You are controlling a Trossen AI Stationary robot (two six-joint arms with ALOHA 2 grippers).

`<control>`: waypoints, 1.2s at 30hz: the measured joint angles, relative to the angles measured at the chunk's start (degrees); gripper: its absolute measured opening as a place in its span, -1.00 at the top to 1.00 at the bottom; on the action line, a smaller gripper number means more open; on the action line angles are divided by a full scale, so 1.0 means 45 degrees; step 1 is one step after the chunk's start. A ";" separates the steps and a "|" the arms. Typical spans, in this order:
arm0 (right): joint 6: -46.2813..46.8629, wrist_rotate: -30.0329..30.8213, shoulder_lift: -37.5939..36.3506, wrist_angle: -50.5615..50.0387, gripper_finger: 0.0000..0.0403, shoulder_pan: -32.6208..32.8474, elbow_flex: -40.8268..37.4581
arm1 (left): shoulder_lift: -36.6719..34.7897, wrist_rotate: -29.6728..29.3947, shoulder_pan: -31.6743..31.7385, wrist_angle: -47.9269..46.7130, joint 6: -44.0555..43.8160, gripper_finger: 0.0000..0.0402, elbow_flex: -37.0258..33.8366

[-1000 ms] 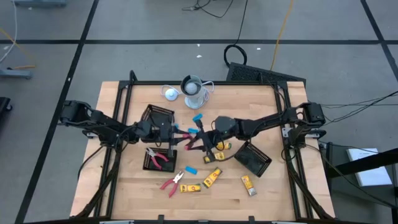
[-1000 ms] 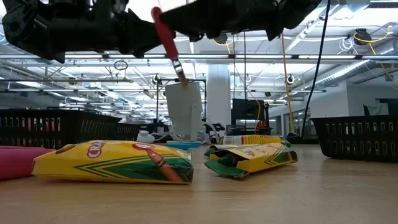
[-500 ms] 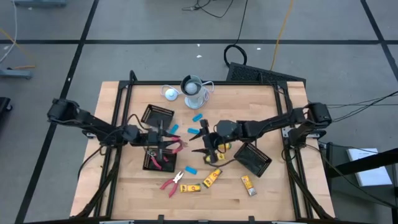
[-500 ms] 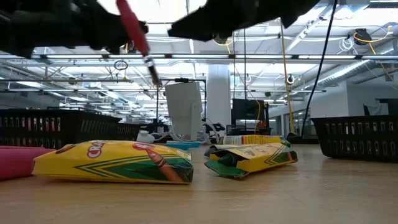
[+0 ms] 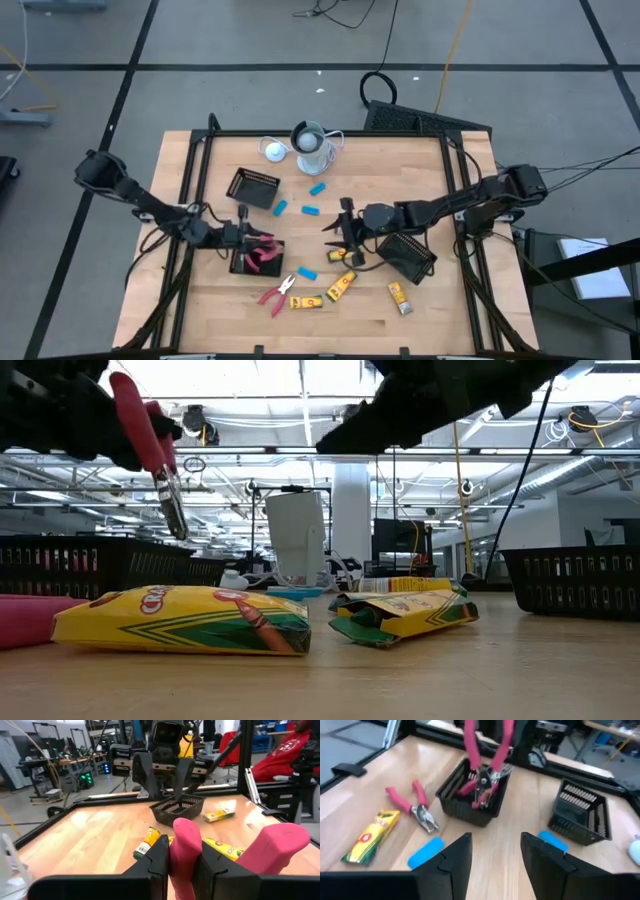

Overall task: Pick & Place School Supplies
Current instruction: Put the pink hole puncher into the bottom left black bin

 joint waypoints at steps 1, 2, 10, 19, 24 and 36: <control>0.0120 0.0124 -0.0075 0.0066 0.23 0.0033 -0.0156 | -0.0102 -0.0336 -0.0268 0.0001 0.0156 0.76 -0.0004; 0.0178 0.0152 -0.0201 0.0087 0.24 0.0089 -0.0311 | -0.0202 -0.0656 -0.0530 0.0036 0.0246 0.76 0.0001; 0.0478 0.0179 -0.0610 0.0142 0.28 0.0309 -0.0742 | -0.0835 -0.3261 -0.2254 -0.1538 -0.0345 0.76 0.0001; 0.0562 0.0184 -0.0602 0.0140 0.28 0.0328 -0.0766 | -0.0772 -0.3669 -0.2720 -0.2479 -0.1707 0.76 0.0001; 0.0561 0.0169 -0.0602 0.0127 0.28 0.0419 -0.0766 | -0.0626 -0.3670 -0.2778 -0.2706 -0.3443 0.76 -0.0698; 0.0536 0.0164 -0.0602 0.0050 0.29 0.0493 -0.0764 | -0.0641 -0.3948 -0.3438 -0.3673 -0.5863 0.76 -0.1174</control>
